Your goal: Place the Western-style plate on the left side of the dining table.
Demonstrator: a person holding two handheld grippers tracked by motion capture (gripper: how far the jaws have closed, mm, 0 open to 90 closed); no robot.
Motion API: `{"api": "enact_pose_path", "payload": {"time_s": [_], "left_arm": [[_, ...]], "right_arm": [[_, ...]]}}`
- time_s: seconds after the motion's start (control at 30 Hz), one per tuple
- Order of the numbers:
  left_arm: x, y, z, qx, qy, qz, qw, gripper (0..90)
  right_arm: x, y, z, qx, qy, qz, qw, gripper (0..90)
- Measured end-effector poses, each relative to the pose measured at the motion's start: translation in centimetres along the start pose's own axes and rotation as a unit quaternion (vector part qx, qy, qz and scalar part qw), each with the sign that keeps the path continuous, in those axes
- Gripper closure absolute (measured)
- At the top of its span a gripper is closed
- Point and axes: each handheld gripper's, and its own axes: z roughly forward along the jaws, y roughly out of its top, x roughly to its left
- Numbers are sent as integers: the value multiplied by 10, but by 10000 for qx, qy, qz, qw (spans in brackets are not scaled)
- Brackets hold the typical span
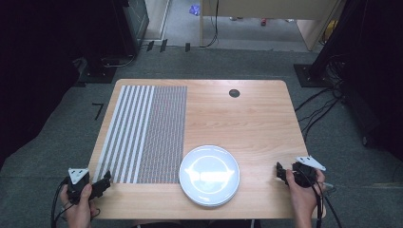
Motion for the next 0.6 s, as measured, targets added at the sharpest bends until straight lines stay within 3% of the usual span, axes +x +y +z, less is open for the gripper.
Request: {"api": "enact_pose_path", "payload": {"time_s": [0.13,0.2,0.4,0.6], "left_arm": [[-4,5,-4,-82,-33,-50,9999,235],[-9,9,-6,-124,-25,27,9999,232],[-29,30,-18,-413,-31,247,9988,225],[-51,46,-19,-530,-216,201,9982,224]], "right_arm": [[0,0,0,2,9,-22,10000,150],[0,0,0,6,13,-29,10000,145],[1,1,3,104,124,-119,9998,61],[1,2,3,127,140,-134,9997,53]]}}
